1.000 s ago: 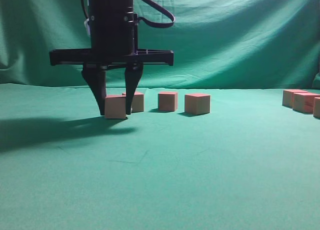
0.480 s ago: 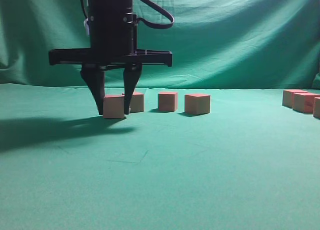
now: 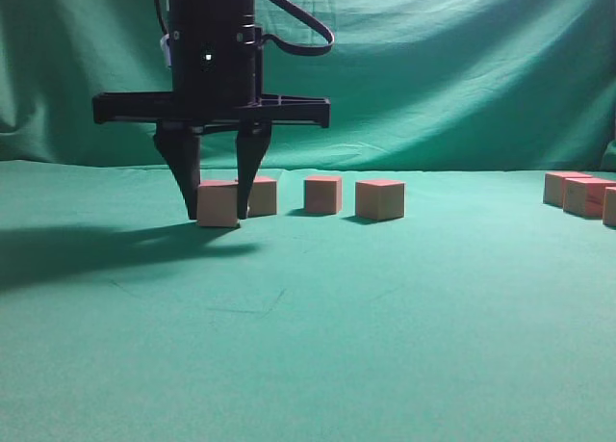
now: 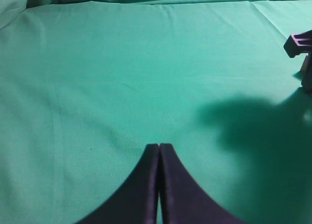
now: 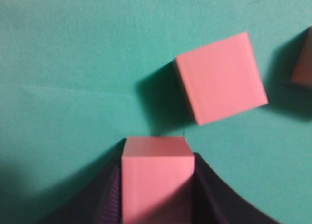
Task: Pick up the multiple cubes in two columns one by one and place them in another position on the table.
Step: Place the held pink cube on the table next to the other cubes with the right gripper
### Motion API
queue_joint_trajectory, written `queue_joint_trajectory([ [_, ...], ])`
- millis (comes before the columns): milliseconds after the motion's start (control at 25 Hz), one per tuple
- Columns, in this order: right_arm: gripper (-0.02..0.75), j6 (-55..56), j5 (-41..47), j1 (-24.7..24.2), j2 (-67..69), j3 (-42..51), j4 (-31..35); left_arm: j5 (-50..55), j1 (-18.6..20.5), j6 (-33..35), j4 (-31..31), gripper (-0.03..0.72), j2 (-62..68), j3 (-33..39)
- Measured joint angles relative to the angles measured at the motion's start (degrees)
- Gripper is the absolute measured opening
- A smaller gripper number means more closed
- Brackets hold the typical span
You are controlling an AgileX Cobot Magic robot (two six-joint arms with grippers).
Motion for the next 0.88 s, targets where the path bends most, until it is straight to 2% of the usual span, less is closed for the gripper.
queue_joint_trajectory([
  [840, 0.259, -0.12, 0.21, 0.00, 0.00, 0.00, -0.46, 0.00, 0.00, 0.00, 0.00, 0.000, 0.00, 0.00],
  [880, 0.316, -0.40, 0.21, 0.00, 0.00, 0.00, -0.46, 0.00, 0.00, 0.00, 0.00, 0.000, 0.00, 0.00],
])
